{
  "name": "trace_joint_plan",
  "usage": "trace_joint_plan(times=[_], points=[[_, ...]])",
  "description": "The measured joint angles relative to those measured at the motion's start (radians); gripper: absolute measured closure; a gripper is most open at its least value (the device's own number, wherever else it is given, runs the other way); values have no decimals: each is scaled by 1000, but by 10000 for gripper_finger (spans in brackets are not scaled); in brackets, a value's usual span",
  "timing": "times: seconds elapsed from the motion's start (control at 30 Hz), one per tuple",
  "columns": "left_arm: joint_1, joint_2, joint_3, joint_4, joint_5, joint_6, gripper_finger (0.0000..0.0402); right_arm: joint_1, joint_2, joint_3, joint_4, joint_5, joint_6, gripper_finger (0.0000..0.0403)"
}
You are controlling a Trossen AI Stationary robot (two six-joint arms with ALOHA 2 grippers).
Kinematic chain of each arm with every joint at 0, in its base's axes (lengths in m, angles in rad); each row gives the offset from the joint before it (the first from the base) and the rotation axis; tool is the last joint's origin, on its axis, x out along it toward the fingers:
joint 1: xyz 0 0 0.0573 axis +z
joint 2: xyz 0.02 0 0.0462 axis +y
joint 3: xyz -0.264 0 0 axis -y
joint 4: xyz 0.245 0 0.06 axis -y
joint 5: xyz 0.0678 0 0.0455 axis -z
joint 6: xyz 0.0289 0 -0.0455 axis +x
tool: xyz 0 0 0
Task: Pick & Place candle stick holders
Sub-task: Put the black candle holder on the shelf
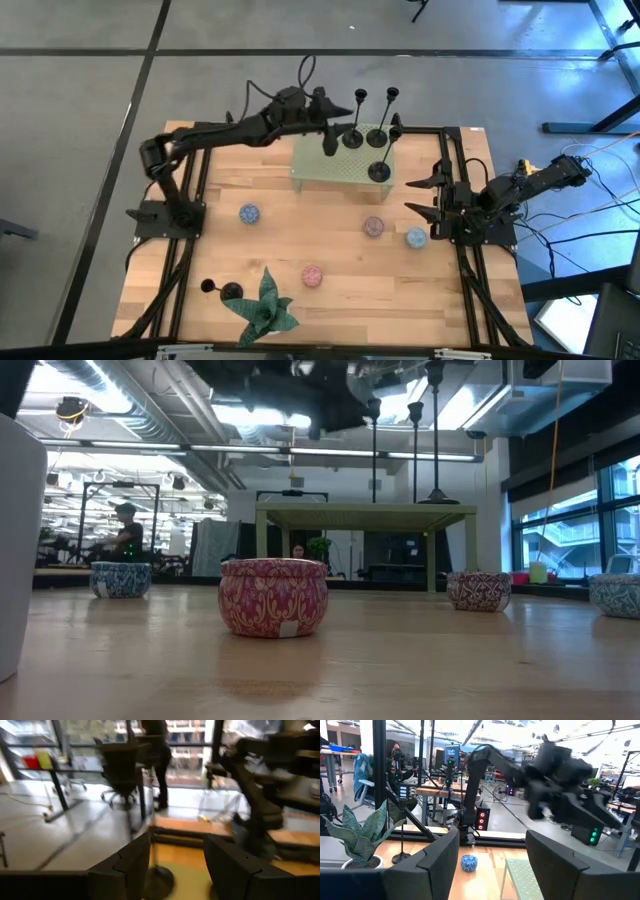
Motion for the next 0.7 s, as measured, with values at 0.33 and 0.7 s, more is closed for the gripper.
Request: trace_joint_plan(times=[0.33, 0.7], points=[[-177, -412, -25, -645, -2, -20, 239, 0, 5, 0, -1, 2, 0, 171], [-643, -779, -316, -746, -487, -247, 271, 0, 7, 0, 1, 3, 0, 171]])
